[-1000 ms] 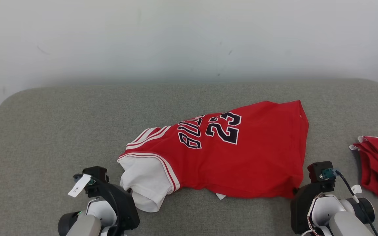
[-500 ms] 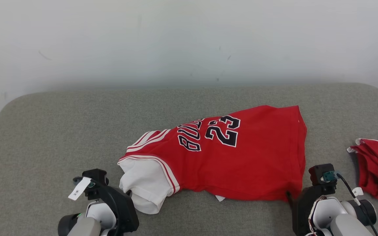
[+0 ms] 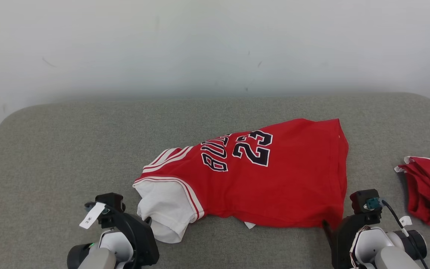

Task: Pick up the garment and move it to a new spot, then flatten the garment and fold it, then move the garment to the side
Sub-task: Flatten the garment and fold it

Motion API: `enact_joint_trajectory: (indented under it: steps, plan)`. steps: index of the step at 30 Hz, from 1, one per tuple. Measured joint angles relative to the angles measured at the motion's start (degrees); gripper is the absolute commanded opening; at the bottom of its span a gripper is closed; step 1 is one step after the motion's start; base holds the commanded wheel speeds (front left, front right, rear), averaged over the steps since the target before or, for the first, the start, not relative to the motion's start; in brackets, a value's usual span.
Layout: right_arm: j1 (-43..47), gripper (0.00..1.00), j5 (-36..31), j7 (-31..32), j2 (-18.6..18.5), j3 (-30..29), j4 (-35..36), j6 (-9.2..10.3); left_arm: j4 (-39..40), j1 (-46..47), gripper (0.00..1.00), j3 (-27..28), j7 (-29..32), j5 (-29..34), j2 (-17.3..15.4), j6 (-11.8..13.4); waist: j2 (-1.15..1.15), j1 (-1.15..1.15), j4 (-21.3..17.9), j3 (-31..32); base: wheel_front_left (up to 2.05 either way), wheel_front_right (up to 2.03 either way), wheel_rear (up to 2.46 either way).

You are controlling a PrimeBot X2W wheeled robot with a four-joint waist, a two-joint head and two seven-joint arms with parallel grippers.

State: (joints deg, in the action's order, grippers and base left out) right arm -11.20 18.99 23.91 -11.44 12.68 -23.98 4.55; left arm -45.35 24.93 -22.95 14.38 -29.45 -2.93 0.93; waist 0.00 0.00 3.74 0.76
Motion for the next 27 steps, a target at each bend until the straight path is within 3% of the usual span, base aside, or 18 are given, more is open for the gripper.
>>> enact_joint_trajectory:
  steps: [10, 14, 15, 17, 18, 19, 27]
  plan:
    - [-2.1, 0.9, 0.1, -0.3, 0.4, -0.1, -0.7, 0.0, -0.2, 0.4, 0.0, -0.4, -0.4, 0.0, 0.1, -0.4, 0.0, 0.01, 0.6, -1.0, 0.0, 0.0, 0.0]
    - [-2.3, 0.64, 0.1, -0.5, 0.5, -0.1, -1.6, 0.0, -0.4, 0.6, 0.0, -0.4, -0.6, 0.0, 0.1, -0.4, 0.0, 0.01, 0.9, -1.1, 0.0, 0.0, 0.0]
    - [-2.3, 0.47, 0.1, -0.5, 0.5, -0.1, -1.7, 0.0, -0.4, 0.6, 0.0, -0.4, -0.6, 0.0, 0.1, -0.4, 0.0, 0.01, 0.9, -1.1, 0.0, 0.0, 0.0]
    - [-2.3, 0.23, 0.1, -0.5, 0.6, -0.1, -1.9, 0.0, -0.6, 0.6, 0.0, -0.4, -0.8, 0.0, 0.1, -0.4, 0.0, 0.01, 1.0, -1.2, 0.0, 0.0, 0.0]
    - [-2.3, 0.23, 0.1, -0.6, 0.6, -0.1, -1.9, 0.0, -0.6, 0.6, 0.0, -0.4, -0.8, 0.0, 0.1, -0.4, 0.0, 0.01, 1.0, -1.2, 0.0, 0.0, 0.0]
    - [-2.3, 0.0, 0.1, -0.7, 0.7, -0.1, -2.0, 0.0, -0.7, 0.6, 0.0, -0.4, -0.8, 0.0, 0.1, -0.4, 0.0, 0.01, 1.0, -1.2, 0.0, 0.0, 0.0]
    - [-2.3, 0.0, 0.7, -2.6, 0.6, -1.4, -0.2, 0.01, 0.0, 1.2, 0.0, 2.0, -3.9, -1.6, 0.4, -0.3, 0.0, 0.01, 1.0, -0.8, 0.0, 0.0, 0.0]
